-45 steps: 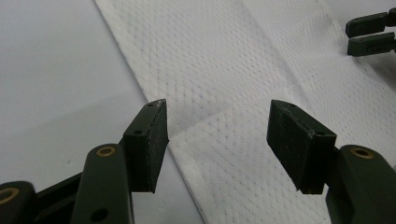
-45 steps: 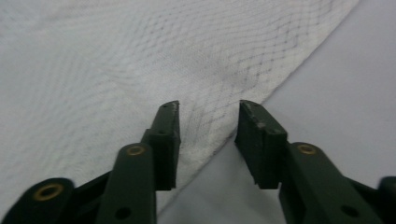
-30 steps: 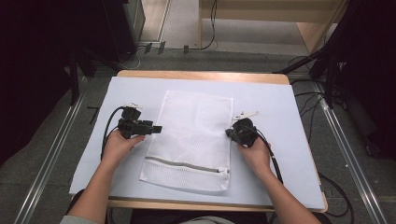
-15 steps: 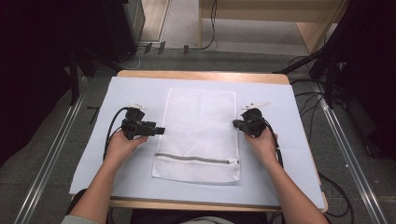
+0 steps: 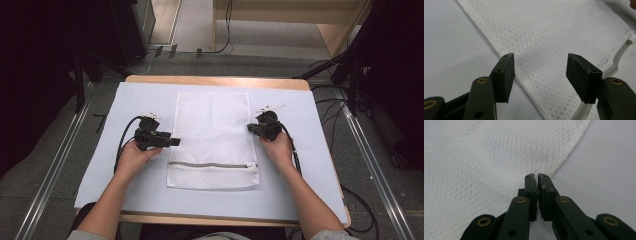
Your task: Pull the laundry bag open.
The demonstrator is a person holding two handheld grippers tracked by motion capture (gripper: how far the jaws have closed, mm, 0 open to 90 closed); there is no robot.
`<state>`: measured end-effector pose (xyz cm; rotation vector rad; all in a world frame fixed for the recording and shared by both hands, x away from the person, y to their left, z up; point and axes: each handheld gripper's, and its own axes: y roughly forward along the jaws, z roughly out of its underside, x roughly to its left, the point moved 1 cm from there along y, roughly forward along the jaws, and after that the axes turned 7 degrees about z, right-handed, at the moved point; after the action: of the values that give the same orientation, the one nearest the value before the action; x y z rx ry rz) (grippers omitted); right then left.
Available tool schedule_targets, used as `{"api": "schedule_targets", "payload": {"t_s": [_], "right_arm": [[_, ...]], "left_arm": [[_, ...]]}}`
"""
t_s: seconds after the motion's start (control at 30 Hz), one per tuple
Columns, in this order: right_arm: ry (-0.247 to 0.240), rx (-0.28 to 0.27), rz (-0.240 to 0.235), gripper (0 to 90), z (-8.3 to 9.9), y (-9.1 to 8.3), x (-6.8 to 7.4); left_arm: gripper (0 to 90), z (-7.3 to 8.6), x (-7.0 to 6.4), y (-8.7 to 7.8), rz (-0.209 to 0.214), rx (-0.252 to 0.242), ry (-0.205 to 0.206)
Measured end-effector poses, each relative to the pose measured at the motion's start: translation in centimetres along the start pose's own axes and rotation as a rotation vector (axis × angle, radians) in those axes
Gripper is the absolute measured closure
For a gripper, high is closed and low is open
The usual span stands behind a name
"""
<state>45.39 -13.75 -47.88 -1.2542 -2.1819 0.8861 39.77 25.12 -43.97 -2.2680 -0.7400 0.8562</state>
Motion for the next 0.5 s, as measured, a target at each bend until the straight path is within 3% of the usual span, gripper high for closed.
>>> {"api": "schedule_targets", "payload": {"t_s": [0.33, 0.5], "right_arm": [[0.029, -0.007, -0.014, 73.5, -0.2, -1.4, -0.1], [0.042, 0.003, -0.038, 72.2, -0.2, -2.6, 0.1]], "left_arm": [[44.4, -0.1, 0.0, -0.7, 0.008, -0.052, 0.016], [48.8, -0.2, -0.1, -0.8, 0.021, -0.059, 0.003]]}}
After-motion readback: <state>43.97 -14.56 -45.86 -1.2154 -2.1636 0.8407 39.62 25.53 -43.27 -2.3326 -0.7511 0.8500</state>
